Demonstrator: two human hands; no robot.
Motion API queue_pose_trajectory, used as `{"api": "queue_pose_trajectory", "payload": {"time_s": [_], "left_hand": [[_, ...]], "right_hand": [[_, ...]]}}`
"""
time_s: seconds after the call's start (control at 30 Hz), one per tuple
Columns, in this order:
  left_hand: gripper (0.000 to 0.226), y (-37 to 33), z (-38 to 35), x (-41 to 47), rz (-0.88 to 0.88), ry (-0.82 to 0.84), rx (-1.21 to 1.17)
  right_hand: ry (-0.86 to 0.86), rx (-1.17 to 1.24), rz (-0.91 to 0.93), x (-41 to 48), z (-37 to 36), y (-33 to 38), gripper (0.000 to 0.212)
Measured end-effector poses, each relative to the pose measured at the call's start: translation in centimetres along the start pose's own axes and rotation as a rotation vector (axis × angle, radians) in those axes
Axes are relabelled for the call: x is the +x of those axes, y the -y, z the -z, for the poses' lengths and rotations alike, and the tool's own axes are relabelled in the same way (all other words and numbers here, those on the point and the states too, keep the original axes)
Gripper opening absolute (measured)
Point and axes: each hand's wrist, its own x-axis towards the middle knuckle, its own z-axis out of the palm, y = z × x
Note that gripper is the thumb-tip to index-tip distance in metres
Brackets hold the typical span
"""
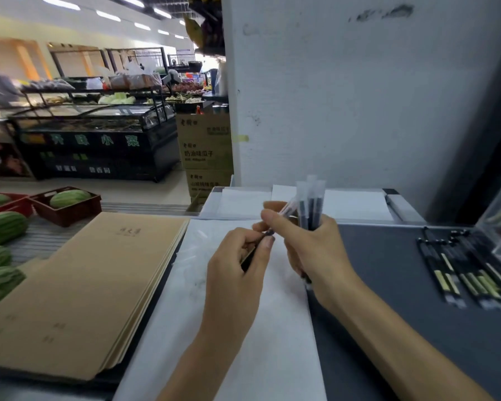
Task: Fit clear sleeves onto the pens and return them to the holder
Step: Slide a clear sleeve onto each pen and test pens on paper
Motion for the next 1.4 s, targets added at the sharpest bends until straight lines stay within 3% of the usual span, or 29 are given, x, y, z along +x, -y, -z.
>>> {"api": "queue_pose_trajectory", "payload": {"time_s": [0.07, 0.23, 0.4, 0.6, 1.13, 1.4], "left_hand": [[0.007, 0.1, 0.1, -0.1, 0.013, -0.005, -0.022], [0.022, -0.1, 0.1, -0.1, -0.069, -0.156, 0.108], [0.027, 0.1, 0.3, 0.0, 0.001, -0.161, 0.095], [0.014, 0.6, 0.2, 0.1, -0.009, -0.129, 0.143], [0.015, 0.7, 0.2, -0.1, -0.111, -0.122, 0.190], [0.008, 0.8, 0.0, -0.4, -0.187, -0.067, 0.292]], "right_hand": [[-0.029, -0.023, 0.033, -0.3, -0.5, -0.5, 0.019], [-0.295, -0.034, 0.076, 0.7, 0.3, -0.7, 0.048], [-0.470, 0.006, 0.151, 2.1, 3.3, -0.3, 0.053], [-0.469, -0.006, 0.187, 2.9, 4.1, -1.1, 0.050], [-0.441, -0.274, 0.248, 2.3, 2.6, -3.0, 0.028], [-0.421, -0.362, 0.063, 1.9, 4.6, -3.7, 0.049]]}}
